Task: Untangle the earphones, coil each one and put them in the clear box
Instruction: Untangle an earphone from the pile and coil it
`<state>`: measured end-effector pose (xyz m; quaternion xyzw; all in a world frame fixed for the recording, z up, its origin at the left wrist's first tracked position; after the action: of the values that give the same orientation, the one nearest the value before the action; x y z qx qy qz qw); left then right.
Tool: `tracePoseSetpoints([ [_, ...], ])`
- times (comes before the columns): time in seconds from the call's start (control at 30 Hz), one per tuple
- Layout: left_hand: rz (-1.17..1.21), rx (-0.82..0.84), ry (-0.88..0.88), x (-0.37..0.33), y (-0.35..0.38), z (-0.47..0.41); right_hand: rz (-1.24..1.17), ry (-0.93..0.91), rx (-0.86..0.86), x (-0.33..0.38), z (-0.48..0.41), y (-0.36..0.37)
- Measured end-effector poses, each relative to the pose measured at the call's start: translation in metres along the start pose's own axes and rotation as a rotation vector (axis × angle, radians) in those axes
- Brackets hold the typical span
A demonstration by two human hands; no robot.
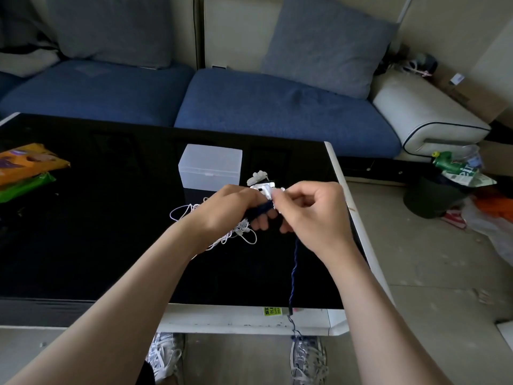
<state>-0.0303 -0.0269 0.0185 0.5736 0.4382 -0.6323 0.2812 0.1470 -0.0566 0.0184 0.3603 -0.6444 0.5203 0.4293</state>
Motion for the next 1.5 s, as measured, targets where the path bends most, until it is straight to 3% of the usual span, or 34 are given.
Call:
tracePoseSetpoints([
  [0.07, 0.23, -0.024, -0.029, -0.004, 0.003, -0.001, -0.006, -0.001, -0.119, -0.005, -0.004, -0.004],
  [0.13, 0.467, -0.047, -0.046, -0.006, 0.004, -0.003, -0.015, 0.016, -0.133, -0.008, -0.006, -0.005],
  [0.23, 0.673, -0.046, -0.066, -0.005, 0.003, -0.003, -0.047, 0.12, -0.024, -0.01, -0.007, -0.005],
  [0.4, 0.773, -0.066, -0.05, -0.009, 0.004, -0.004, -0.015, 0.275, 0.163, -0.013, -0.006, 0.004],
  [0.63, 0.532, -0.272, -0.041, -0.001, 0.003, -0.011, 0.047, 0.455, 0.454, -0.008, 0.008, 0.013],
  [0.77, 0.045, -0.301, 0.034, 0.013, -0.004, -0.013, 0.047, 0.291, 0.34, -0.003, 0.006, 0.013],
  [0.87, -0.127, -0.21, 0.032, 0.018, -0.003, -0.009, 0.032, 0.113, 0.154, 0.001, 0.005, 0.006],
  [1.0, -0.035, -0.021, 0.033, 0.011, 0.0, -0.004, 0.095, -0.121, -0.13, -0.008, -0.002, 0.0],
  [1.13, 0.184, 0.023, 0.044, 0.004, 0.003, -0.003, 0.025, -0.083, -0.208, -0.012, -0.005, -0.004],
  [1.33, 0.568, -0.04, 0.057, 0.001, 0.006, -0.008, 0.095, 0.178, -0.008, -0.02, -0.009, 0.007],
  [1.5, 0.482, -0.152, 0.005, 0.006, 0.002, -0.013, 0.017, 0.443, 0.328, -0.014, 0.002, 0.016],
])
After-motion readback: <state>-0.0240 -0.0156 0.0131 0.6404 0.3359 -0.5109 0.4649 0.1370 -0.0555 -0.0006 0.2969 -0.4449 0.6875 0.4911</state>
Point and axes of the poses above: each hand's wrist, its own z-axis away from the middle knuckle, its own y-axis out of the palm, x = y × z, the point moved 1 cm from there along -z, towards the middle knuckle, and after that the axes turned 11 degrees about y, right-handed, at the moved point
